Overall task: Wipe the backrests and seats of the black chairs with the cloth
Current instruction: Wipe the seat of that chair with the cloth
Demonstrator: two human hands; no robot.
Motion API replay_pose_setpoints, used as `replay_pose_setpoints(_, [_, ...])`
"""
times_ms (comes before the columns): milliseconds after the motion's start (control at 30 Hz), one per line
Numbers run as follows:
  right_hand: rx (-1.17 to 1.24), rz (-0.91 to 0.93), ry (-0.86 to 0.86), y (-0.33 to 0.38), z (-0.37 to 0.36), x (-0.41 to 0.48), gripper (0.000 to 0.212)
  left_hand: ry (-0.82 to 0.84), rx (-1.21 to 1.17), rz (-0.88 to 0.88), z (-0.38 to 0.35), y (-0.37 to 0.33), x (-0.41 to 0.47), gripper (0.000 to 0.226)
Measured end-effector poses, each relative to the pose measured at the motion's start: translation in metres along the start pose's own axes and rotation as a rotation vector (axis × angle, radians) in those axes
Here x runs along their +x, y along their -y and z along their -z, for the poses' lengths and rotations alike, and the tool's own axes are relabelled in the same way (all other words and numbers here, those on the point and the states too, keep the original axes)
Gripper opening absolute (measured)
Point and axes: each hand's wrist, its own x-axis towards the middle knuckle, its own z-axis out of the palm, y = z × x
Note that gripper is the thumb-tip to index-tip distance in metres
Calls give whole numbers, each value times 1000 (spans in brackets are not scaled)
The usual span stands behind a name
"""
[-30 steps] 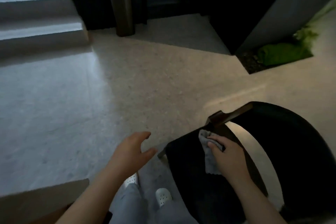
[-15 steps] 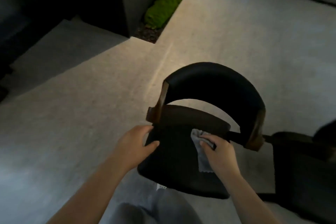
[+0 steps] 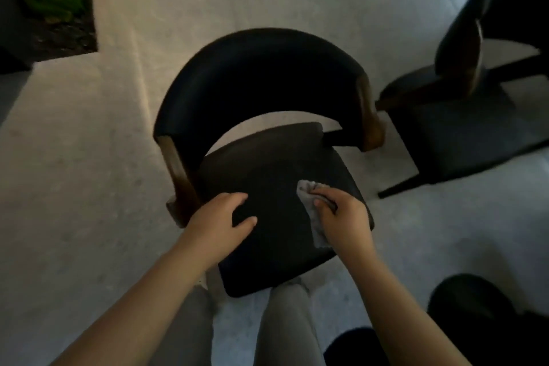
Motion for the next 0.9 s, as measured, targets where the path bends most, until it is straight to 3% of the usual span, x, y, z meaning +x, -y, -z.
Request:
replay_pose_setpoints(167, [97,26,-251,-33,-31,-8,25,39,48,-104,-29,20,51,58])
replay_pose_setpoints(367, [127,-33,-346,-92,-77,20,24,14,58,-179,-100,46,98,59])
replay_pose_setpoints(600, [126,135,-382,-166,-111,63,23,-22,169,-301,-174,89,159,60])
replay_pose_setpoints(900, [69,516,-533,-203,-137,129,24,-331,332,-516,-209,117,226,60])
